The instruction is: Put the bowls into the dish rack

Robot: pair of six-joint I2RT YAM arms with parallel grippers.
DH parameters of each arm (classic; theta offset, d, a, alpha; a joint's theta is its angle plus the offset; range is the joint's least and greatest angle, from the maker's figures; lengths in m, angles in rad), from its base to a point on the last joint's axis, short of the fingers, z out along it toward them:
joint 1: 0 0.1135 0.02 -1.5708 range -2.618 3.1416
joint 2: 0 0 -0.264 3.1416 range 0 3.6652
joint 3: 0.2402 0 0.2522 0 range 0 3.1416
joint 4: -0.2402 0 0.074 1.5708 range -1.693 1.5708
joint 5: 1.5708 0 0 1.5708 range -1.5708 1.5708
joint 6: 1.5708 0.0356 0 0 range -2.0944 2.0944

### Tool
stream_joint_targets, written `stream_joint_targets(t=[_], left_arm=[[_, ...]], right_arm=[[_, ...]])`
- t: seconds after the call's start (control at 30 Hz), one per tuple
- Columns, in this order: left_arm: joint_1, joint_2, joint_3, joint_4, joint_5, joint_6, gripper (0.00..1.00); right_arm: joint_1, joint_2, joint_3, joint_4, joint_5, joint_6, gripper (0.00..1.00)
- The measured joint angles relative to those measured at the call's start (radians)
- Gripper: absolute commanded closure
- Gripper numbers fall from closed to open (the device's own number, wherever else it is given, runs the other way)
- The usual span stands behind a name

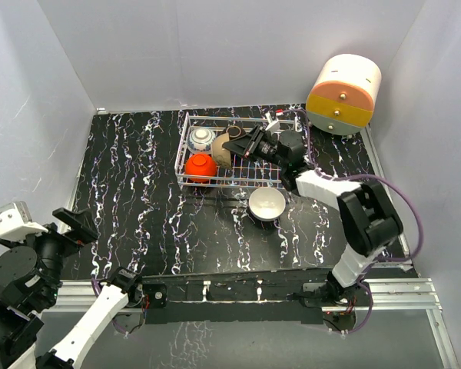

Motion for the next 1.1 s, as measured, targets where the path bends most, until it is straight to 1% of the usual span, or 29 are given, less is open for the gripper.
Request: stream_joint_targets(t=[0.13, 0.27, 0.53, 0.7, 0.93, 1.03, 1.1], left_arm=[[-0.002, 0.000, 0.007, -0.009, -0.006, 0.000, 0.03], [-0.005, 0.000, 0.014, -0.016, -0.013, 0.000, 0.03], [-0.008, -0.002, 0.019, -0.018, -0.021, -0.001, 0.03], [-0.010, -0.002, 0.020, -0.018, -0.024, 0.000, 0.03], [-0.013, -0.002, 0.028, -0.022, -0.031, -0.001, 0.03], [-0.013, -0.002, 0.031, -0.024, -0.032, -0.001, 0.03], [-0.013, -0.002, 0.032, -0.026, -0.032, -0.001, 0.03]], right_arm=[[-0.013, 0.129, 0.002, 0.101, -0.011, 0.068, 0.92], [-0.013, 0.211, 0.002, 0.149, -0.016, 0.107, 0.92], [-0.026, 0.300, 0.023, 0.249, -0.015, 0.169, 0.92], [-0.046, 0.351, 0.023, 0.279, -0.011, 0.203, 0.92], [-0.071, 0.370, 0.022, 0.314, -0.001, 0.241, 0.92], [-0.082, 0.373, 0.011, 0.329, 0.008, 0.257, 0.81], [-0.090, 0.373, 0.002, 0.338, 0.015, 0.267, 0.78]])
